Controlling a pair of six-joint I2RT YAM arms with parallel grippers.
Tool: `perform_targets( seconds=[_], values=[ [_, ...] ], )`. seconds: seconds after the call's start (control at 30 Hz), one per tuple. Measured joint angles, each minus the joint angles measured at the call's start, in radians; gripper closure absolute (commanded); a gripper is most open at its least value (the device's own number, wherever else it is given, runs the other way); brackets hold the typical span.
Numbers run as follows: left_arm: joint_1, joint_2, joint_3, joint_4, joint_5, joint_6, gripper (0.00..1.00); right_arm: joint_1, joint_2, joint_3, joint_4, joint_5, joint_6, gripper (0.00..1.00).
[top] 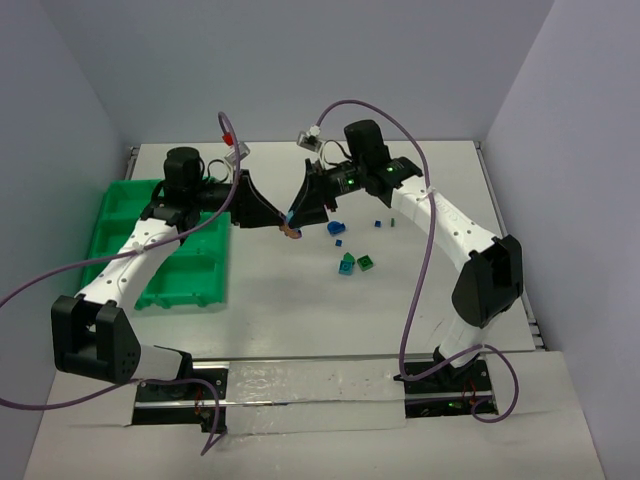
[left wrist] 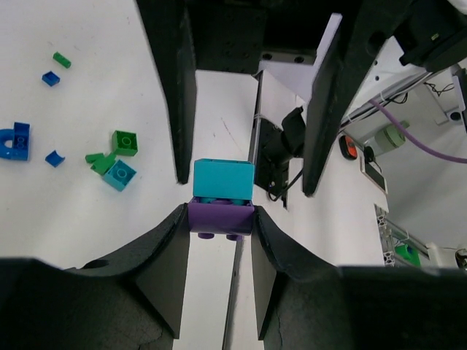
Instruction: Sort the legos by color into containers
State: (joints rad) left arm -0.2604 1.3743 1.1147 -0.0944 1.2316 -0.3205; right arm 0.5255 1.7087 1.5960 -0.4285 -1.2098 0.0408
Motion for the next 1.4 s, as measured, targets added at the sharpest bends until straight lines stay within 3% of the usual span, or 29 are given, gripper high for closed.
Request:
perform_targets(
  seconds=[0.1,0.3,0.67,0.93,1.1,1.4],
  values=[
    [0.000,0.000,0.000,-0.042,-0.001,0.033,1.00,-0.014,0.000,-0.003,-0.002,-0.006,-0.001,0.40],
    [0.000,0.000,0.001,-0.057,-0.001,0.046,1.00,-0.023,0.000,-0.003,-0.046,-0.004,-0.040,0.31],
    [0.000,0.000,0.001,-0.041,0.000,0.006,1.00,-0.021,0.020,0.011,-0.151,-0.003,-0.122,0.35],
    [0.001,0.000,0.001,-0.015,-0.007,-0.017,1.00,-0.018,0.042,0.021,-0.155,-0.011,-0.117,0.65],
    [0.002,0.000,0.001,-0.016,-0.006,-0.015,1.00,-0.018,0.042,0.021,-0.146,-0.015,-0.105,0.99],
    [0.008,0.000,0.038,-0.164,-0.008,0.125,1.00,-0.018,0.042,0.014,-0.139,-0.014,-0.110,1.00]
  ],
)
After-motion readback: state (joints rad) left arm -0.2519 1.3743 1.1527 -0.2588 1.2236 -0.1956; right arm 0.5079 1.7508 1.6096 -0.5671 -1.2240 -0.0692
